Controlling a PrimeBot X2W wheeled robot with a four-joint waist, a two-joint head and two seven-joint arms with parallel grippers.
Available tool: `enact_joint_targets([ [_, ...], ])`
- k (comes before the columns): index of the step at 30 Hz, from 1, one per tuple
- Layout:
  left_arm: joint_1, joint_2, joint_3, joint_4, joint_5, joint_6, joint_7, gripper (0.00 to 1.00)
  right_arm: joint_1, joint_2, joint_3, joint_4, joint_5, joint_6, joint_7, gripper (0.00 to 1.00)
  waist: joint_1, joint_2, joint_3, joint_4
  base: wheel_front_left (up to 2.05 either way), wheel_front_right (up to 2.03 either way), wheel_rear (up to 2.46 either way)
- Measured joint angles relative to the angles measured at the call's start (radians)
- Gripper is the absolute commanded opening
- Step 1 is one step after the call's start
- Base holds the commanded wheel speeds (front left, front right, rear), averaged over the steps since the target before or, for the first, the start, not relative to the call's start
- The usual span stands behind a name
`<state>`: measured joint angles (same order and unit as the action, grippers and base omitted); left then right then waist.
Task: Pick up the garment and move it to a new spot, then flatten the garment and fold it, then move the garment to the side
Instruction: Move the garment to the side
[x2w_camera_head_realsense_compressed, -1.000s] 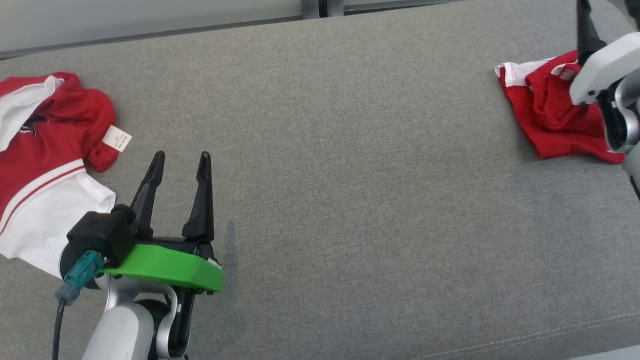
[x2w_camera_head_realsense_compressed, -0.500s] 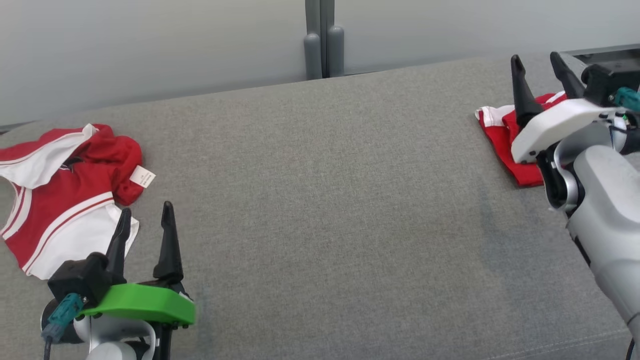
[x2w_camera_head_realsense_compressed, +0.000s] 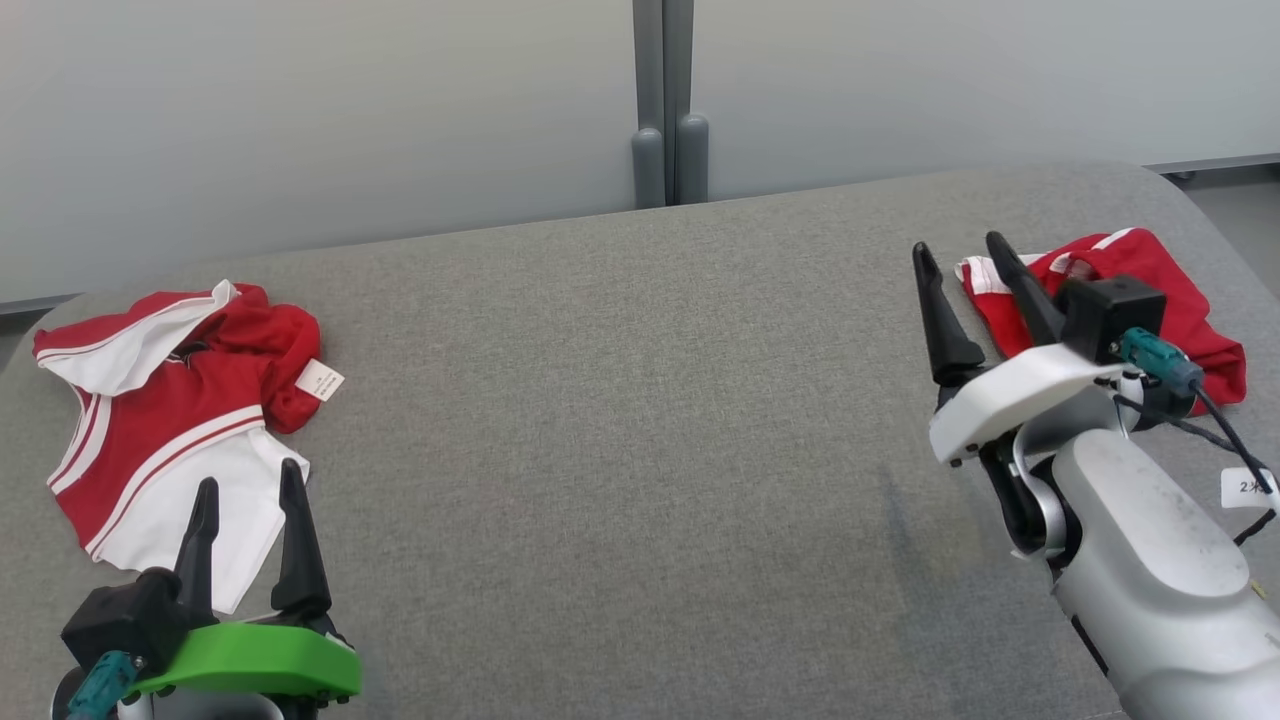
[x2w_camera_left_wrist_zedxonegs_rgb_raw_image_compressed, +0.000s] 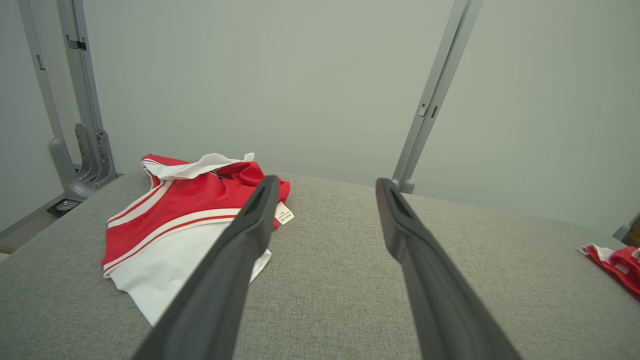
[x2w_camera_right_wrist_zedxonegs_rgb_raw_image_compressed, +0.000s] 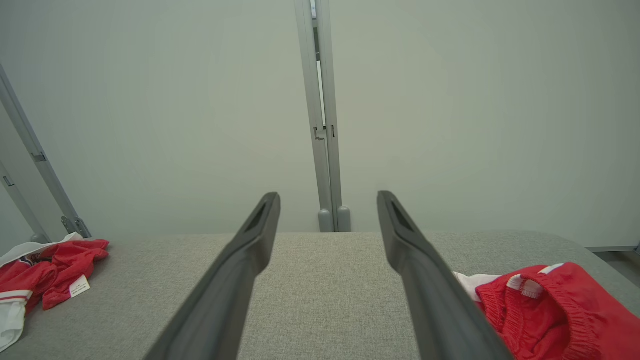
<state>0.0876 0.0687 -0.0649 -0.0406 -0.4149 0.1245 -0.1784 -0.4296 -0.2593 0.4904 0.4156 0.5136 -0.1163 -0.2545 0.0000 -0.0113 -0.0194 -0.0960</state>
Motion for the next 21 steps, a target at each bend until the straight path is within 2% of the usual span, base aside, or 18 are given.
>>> enact_joint_targets([
  [8, 0.021, -0.015, -0.03, 0.007, 0.0, 0.0, -0.013, 1.0, 0.136, 0.019, -0.044, -0.083, -0.032, -0.009, 0.0, 1.0, 0.0, 0.0, -0.014, -0.01, 0.0, 0.0, 0.0],
  [21, 0.043, -0.016, -0.06, 0.042, 0.005, 0.0, -0.032, 1.0, 0.288, 0.056, -0.07, -0.144, -0.084, -0.009, 0.0, 1.0, 0.0, 0.0, -0.023, -0.004, 0.0, 0.0, 0.0],
])
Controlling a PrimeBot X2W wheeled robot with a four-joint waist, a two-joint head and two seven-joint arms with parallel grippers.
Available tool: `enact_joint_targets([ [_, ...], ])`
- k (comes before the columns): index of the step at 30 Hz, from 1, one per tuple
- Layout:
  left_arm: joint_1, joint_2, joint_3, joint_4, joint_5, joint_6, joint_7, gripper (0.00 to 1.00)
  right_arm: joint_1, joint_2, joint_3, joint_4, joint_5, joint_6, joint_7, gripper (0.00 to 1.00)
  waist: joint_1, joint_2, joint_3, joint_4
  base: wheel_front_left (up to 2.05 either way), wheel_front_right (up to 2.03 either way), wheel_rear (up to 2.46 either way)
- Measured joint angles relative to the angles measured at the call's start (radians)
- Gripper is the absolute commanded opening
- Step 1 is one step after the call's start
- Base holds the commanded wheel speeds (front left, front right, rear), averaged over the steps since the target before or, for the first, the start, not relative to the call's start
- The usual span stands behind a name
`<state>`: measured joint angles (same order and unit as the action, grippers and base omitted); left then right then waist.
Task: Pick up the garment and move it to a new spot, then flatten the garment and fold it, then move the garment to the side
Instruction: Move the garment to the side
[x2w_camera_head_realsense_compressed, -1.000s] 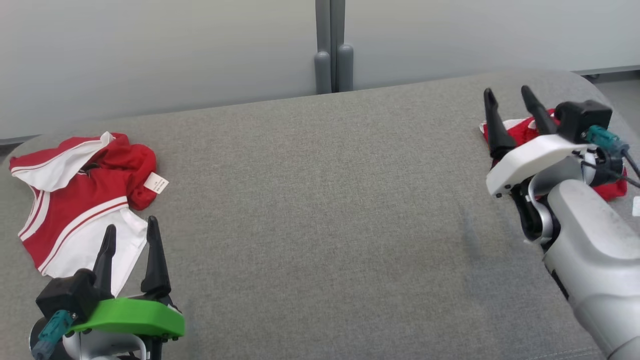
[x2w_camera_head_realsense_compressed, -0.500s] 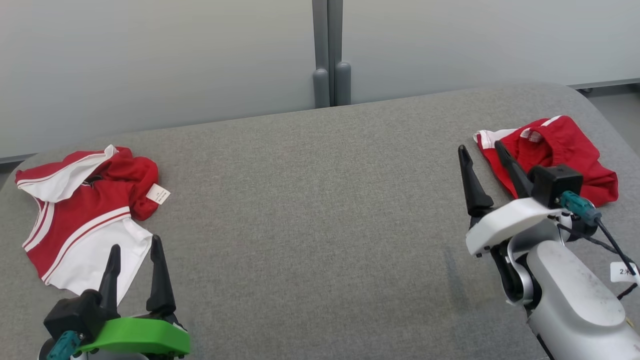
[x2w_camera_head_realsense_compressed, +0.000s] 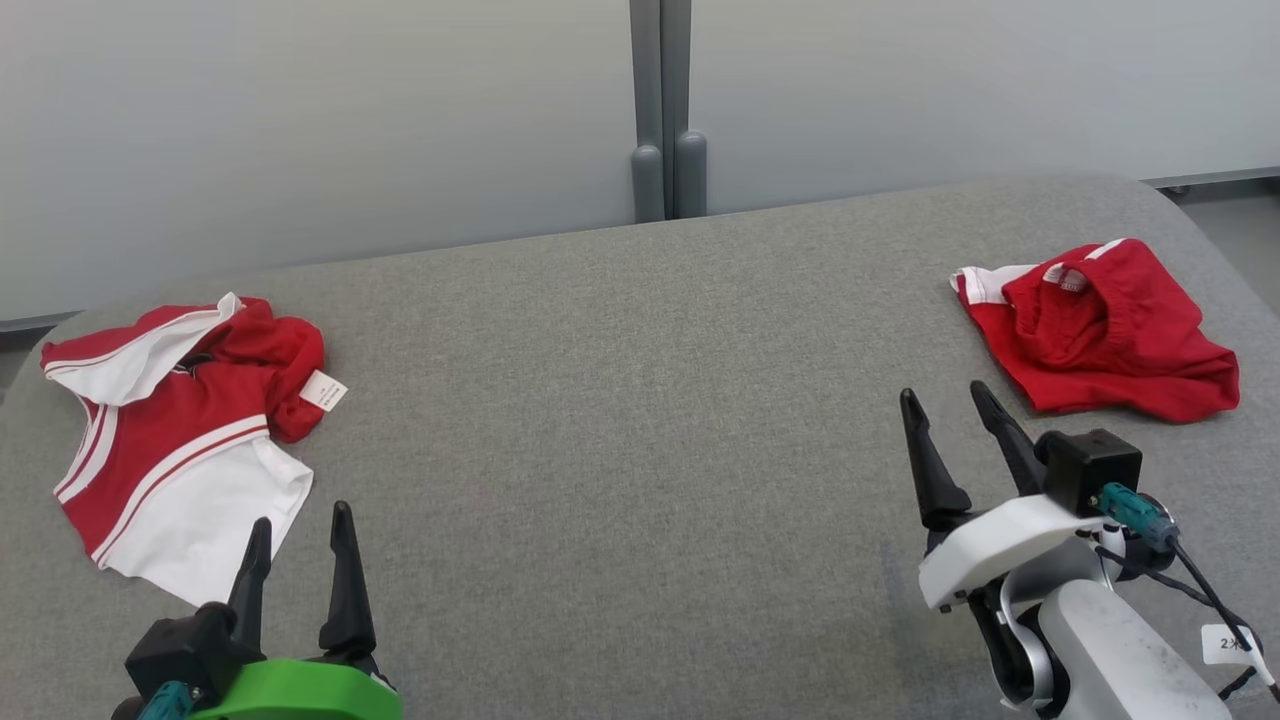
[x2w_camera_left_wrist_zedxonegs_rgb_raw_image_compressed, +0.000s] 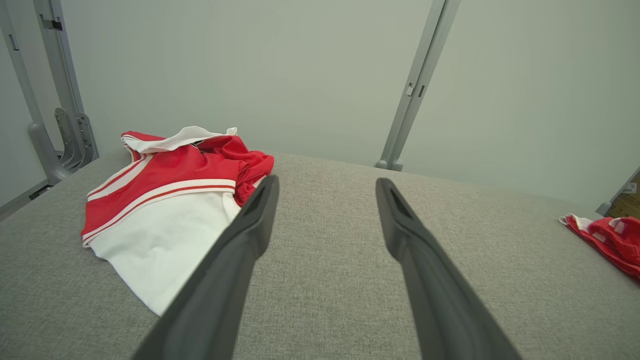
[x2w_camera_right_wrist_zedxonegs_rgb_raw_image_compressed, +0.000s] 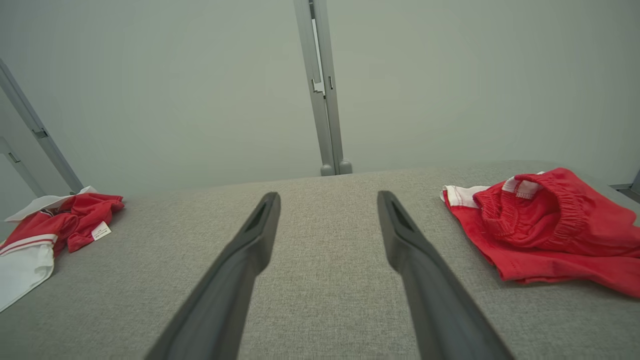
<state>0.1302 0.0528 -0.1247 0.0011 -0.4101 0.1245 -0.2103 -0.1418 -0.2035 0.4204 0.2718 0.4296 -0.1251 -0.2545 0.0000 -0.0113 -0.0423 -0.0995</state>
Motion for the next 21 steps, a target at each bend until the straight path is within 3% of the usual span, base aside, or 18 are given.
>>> enact_joint_targets([
  [21, 0.019, 0.0, -0.008, 0.035, 0.001, 0.0, -0.012, 1.0, 0.114, 0.039, -0.058, -0.072, -0.072, 0.0, 0.0, 1.0, 0.0, 0.0, -0.021, 0.007, 0.0, 0.0, 0.0],
])
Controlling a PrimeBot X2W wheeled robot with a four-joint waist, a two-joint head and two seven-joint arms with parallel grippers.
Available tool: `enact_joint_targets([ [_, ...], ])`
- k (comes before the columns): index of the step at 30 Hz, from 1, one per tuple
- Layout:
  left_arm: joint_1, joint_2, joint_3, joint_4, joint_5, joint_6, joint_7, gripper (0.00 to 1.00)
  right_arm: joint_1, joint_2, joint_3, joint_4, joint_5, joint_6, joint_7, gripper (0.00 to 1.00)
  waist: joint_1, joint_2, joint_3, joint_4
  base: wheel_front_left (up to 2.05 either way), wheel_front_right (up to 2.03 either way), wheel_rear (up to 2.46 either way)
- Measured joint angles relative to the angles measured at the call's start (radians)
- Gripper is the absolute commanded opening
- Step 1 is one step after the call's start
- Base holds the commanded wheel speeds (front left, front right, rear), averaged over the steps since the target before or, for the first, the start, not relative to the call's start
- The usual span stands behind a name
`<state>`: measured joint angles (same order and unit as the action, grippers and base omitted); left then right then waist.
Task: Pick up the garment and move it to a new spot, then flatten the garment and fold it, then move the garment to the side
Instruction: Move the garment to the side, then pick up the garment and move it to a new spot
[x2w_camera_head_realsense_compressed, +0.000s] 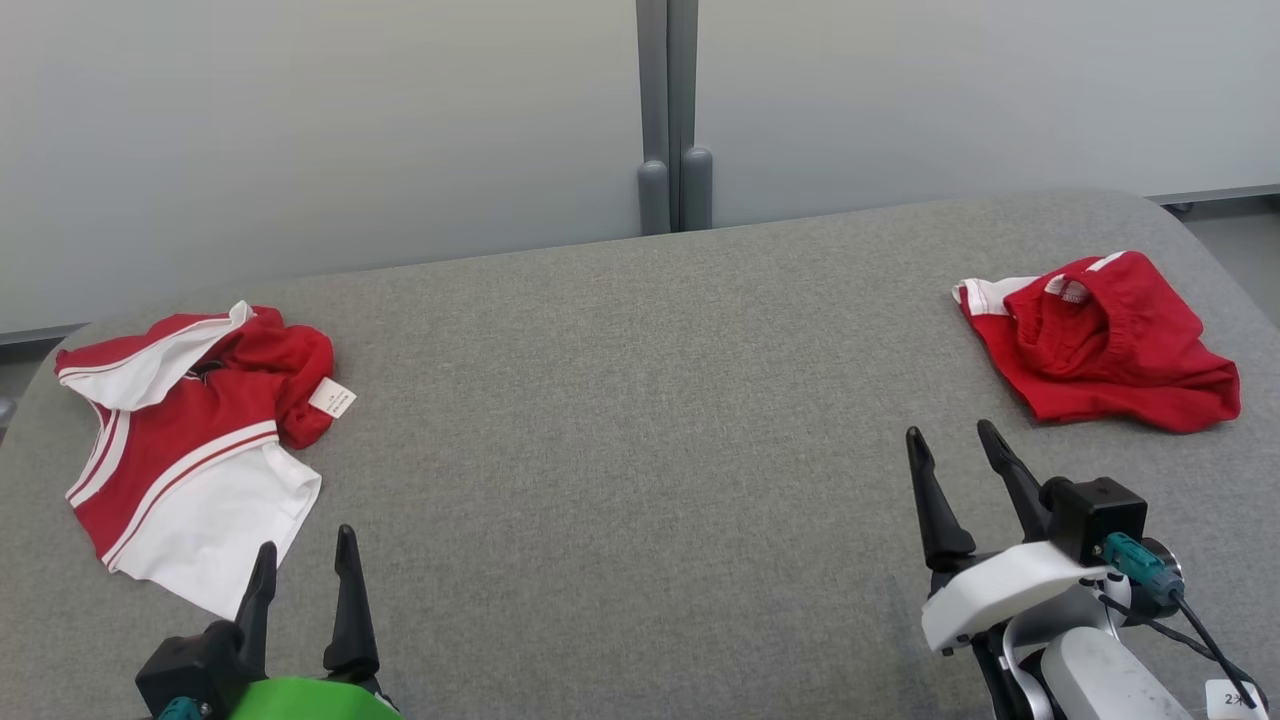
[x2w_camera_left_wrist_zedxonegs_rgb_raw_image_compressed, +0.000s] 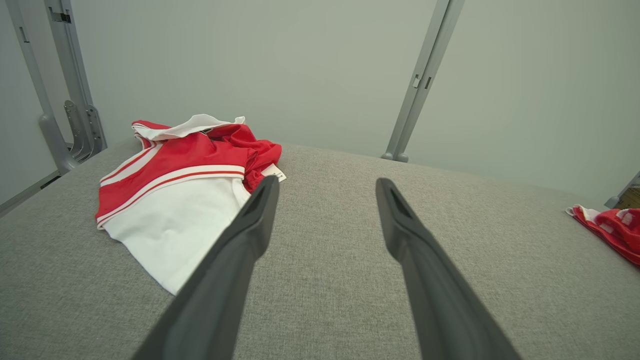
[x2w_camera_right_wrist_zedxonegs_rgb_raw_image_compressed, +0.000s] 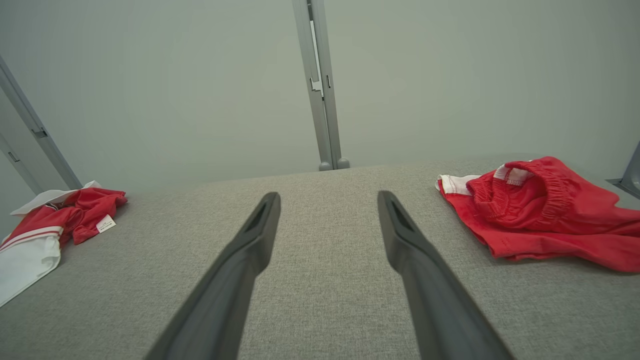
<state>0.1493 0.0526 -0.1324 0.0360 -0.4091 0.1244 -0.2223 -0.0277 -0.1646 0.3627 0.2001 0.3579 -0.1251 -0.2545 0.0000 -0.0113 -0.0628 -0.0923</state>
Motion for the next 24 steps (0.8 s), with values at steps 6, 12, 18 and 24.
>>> enact_joint_targets([
  [6, 0.0, 0.0, -0.001, 0.01, 0.0, -0.001, -0.008, 1.0, 0.011, 0.004, -0.008, -0.018, -0.011, 0.0, 0.0, 1.0, 0.0, 0.0, -0.001, 0.0, 0.0, 0.0, 0.0],
  [12, 0.0, 0.0, -0.001, 0.015, 0.0, -0.001, -0.009, 1.0, 0.03, 0.007, -0.017, -0.03, -0.017, 0.0, 0.0, 1.0, 0.0, 0.0, 0.0, 0.002, 0.0, 0.0, 0.0],
  [18, 0.0, 0.0, -0.013, 0.019, 0.0, -0.01, -0.009, 1.0, 0.043, 0.008, -0.042, -0.041, -0.029, 0.0, 0.0, 1.0, 0.0, 0.0, 0.002, 0.013, 0.0, 0.0, 0.0],
  [24, -0.001, -0.001, -0.026, 0.024, 0.0, -0.01, -0.009, 1.0, 0.063, 0.008, -0.054, -0.051, -0.035, 0.0, 0.0, 1.0, 0.0, 0.0, 0.004, 0.047, 0.0, 0.0, 0.0],
])
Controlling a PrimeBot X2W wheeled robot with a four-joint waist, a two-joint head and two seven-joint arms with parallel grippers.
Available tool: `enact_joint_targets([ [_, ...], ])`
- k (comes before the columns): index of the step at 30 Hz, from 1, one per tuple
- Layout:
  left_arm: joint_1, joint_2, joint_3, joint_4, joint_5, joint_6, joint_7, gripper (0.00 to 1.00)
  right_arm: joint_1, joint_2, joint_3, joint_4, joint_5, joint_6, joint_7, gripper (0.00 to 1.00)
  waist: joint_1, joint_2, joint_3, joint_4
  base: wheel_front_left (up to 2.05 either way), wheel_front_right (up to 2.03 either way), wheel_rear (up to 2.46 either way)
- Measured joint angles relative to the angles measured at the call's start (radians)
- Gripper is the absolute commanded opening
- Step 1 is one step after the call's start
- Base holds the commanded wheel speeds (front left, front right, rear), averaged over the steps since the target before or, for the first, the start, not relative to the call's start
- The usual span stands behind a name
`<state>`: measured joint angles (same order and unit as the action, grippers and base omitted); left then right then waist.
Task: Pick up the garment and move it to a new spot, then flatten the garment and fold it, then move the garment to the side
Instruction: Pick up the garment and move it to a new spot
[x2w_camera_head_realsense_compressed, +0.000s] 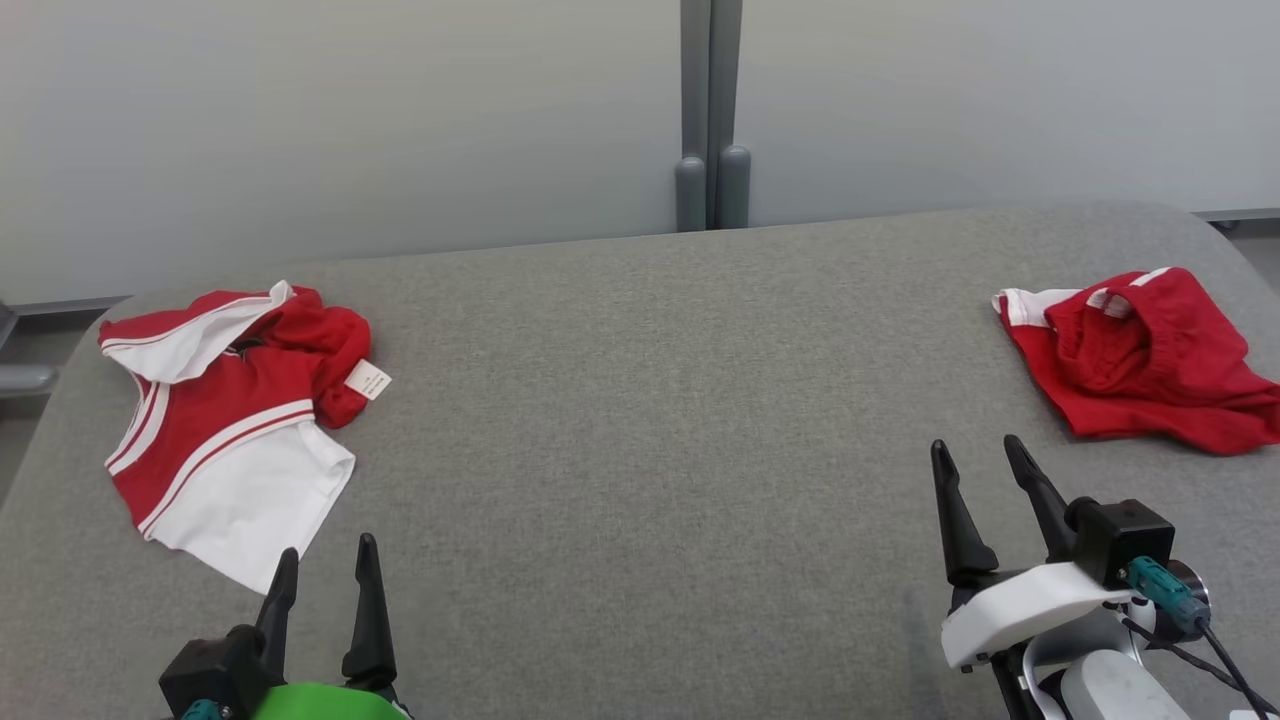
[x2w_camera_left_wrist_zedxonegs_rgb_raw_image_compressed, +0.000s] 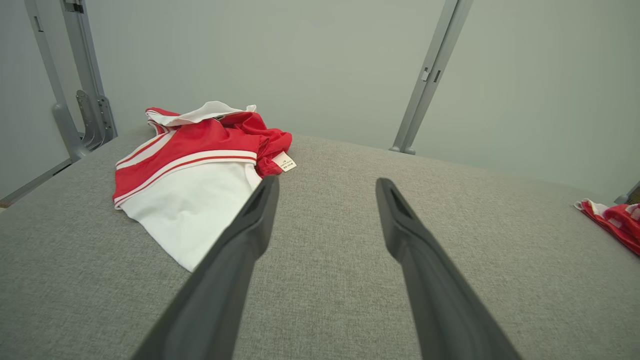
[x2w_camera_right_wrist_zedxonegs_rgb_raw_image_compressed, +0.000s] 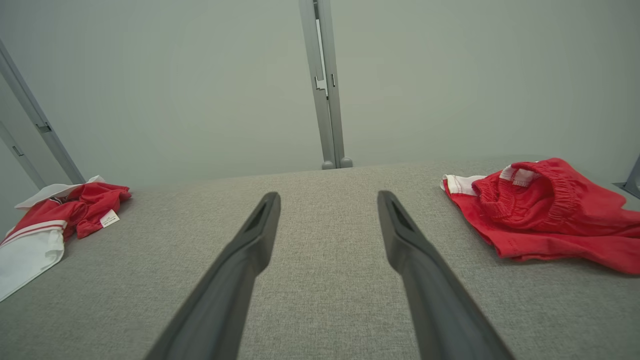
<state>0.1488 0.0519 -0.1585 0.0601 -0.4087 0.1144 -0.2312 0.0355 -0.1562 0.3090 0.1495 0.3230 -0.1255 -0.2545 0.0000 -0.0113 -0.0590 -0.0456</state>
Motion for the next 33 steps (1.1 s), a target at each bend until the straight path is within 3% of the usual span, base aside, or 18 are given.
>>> enact_joint_targets([
  [27, 0.0, 0.0, 0.007, -0.01, 0.044, 0.0, -0.009, 1.0, 0.017, 0.025, 0.021, -0.021, -0.017, 0.002, 0.0, 1.0, 0.0, 0.0, -0.011, 0.334, 0.0, 0.0, 0.0],
  [33, 0.003, 0.003, 0.038, -0.023, 0.044, 0.002, -0.012, 1.0, 0.017, 0.03, 0.04, -0.02, -0.026, 0.002, 0.0, 1.0, 0.0, 0.0, -0.014, 0.37, 0.0, 0.0, 0.0],
])
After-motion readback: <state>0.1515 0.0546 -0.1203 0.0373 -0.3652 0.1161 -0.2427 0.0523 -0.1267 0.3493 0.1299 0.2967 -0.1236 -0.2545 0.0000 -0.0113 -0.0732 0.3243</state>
